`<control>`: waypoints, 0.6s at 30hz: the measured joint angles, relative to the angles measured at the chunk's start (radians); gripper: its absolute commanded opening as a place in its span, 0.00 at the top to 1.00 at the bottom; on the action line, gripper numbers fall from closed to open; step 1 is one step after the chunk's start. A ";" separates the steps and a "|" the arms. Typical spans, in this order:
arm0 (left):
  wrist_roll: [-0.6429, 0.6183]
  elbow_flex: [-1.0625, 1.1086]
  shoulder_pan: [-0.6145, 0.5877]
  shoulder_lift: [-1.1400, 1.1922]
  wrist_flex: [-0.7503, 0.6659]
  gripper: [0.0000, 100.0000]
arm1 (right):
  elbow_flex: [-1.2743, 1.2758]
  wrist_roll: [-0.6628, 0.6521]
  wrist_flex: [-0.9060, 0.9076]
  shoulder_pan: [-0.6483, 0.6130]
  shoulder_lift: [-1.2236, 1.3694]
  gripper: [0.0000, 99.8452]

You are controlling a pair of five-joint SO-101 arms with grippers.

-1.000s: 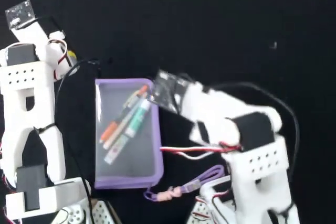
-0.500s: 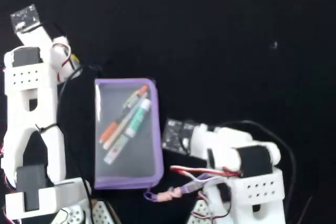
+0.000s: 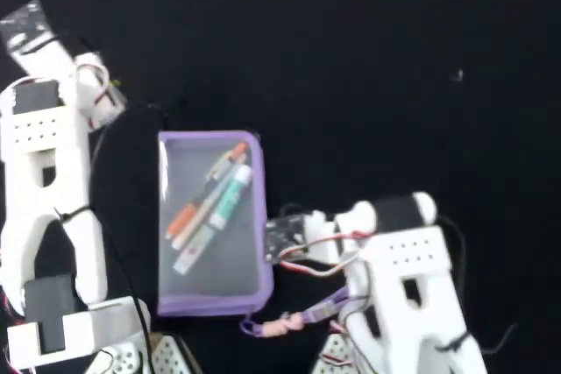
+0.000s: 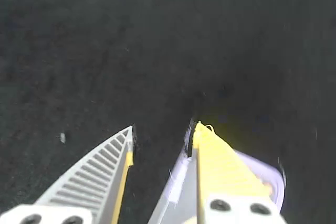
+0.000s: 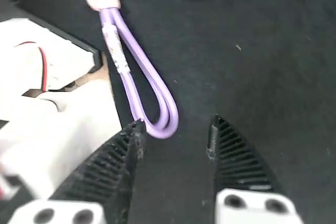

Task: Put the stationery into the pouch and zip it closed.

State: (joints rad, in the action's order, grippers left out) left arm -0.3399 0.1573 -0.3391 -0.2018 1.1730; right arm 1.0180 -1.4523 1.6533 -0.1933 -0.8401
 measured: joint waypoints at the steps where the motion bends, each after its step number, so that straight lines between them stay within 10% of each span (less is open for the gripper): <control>1: -0.011 0.000 -0.018 0.000 -0.011 0.81 | 0.017 -0.003 -0.020 -0.026 -0.003 0.81; 7: -0.072 0.000 -0.100 0.000 -0.044 0.81 | 0.064 0.012 -0.083 -0.213 0.012 0.81; 18: -0.092 0.000 -0.175 0.000 -0.044 0.81 | 0.068 0.428 -0.411 -0.585 0.012 0.81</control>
State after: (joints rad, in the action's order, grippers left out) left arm -0.4319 0.1573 -0.5140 -0.2018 1.1285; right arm 1.0856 -1.0242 1.2421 -0.7779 -0.8278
